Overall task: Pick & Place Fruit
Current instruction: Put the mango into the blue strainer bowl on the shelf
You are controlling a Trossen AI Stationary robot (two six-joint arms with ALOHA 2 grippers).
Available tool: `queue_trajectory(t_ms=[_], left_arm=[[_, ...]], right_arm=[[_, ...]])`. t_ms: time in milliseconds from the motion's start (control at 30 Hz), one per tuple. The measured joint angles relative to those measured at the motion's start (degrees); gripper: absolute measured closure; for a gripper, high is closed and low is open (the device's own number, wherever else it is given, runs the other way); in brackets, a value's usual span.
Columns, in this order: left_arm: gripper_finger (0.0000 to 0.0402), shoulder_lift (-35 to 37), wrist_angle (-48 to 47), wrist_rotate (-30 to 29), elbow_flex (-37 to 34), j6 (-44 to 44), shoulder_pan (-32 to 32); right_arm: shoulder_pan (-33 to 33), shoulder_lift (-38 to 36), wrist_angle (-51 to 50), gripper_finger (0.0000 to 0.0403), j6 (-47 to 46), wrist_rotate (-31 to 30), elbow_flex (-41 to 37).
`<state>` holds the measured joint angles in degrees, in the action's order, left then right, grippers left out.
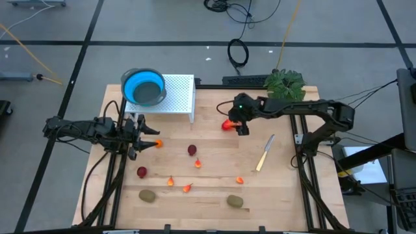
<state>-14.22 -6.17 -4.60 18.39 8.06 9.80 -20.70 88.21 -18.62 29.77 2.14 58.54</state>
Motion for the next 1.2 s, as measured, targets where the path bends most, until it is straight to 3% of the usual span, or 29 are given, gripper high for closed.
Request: queue_trajectory(t_ms=[300,900,1200], left_arm=[[0.0192,0.0,0.04,-0.02,0.0,0.08,0.0],[0.0192,-0.02,0.04,-0.02,0.02,1.0,0.0],[0.0192,0.0,0.04,-0.02,0.02,1.33,0.0]], right_arm=[[-1.74,3.18,0.02,0.0048,1.4,3.98,0.02],[-3.14,12.15,0.16,0.0051,2.5,3.66,0.11],[-3.12,12.12,-1.3,0.0121,2.44,3.66,0.11]])
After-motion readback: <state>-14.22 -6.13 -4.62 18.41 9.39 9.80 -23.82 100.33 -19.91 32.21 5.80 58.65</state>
